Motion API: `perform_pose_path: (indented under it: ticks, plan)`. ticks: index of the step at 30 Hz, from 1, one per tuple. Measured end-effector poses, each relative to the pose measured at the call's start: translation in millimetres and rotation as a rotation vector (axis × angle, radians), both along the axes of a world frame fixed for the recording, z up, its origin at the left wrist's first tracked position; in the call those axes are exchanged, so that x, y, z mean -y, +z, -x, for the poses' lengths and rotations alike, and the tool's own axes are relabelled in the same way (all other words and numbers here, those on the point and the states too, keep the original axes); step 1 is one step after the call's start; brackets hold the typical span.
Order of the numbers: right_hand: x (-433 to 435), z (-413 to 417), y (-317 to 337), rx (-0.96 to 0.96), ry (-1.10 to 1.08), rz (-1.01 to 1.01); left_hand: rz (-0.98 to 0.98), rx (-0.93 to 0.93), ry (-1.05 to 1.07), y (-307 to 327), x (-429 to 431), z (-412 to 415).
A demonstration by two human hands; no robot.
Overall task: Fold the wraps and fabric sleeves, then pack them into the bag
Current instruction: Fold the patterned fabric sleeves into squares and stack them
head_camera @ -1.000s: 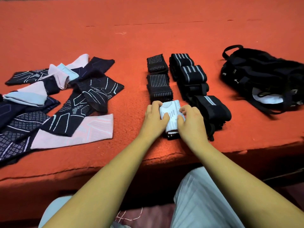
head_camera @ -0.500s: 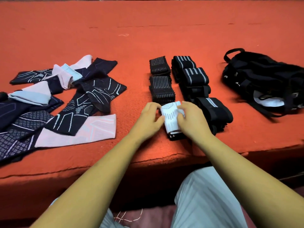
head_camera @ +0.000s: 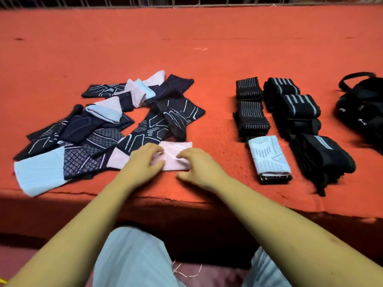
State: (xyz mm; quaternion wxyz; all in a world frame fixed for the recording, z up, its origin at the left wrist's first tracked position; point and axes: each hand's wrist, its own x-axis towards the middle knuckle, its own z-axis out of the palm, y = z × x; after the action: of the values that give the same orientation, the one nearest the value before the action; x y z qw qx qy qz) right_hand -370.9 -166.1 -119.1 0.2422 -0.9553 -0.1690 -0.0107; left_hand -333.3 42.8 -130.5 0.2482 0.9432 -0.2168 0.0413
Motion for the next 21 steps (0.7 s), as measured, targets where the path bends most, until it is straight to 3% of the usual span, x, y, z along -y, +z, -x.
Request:
perform_pose_path:
  ticks: [7, 9, 17, 21]
  plan:
    - [-9.2, -11.3, -12.8, 0.293, 0.048, 0.28, 0.058, 0.008, -0.099, -16.1, -25.4, -3.3]
    - [-10.7, -13.9, -10.3, 0.343, 0.07, 0.255, 0.09, 0.017, -0.088, -16.6, -25.0, -3.8]
    - [14.0, -4.1, 49.3, 0.236, -0.121, -0.455, 0.247, 0.228, 0.005, 6.1, -37.8, -6.1]
    - [40.5, -1.4, 68.7, 0.18, -0.338, -0.707, 0.68, -0.089, 0.114, 41.0, -24.4, 10.8]
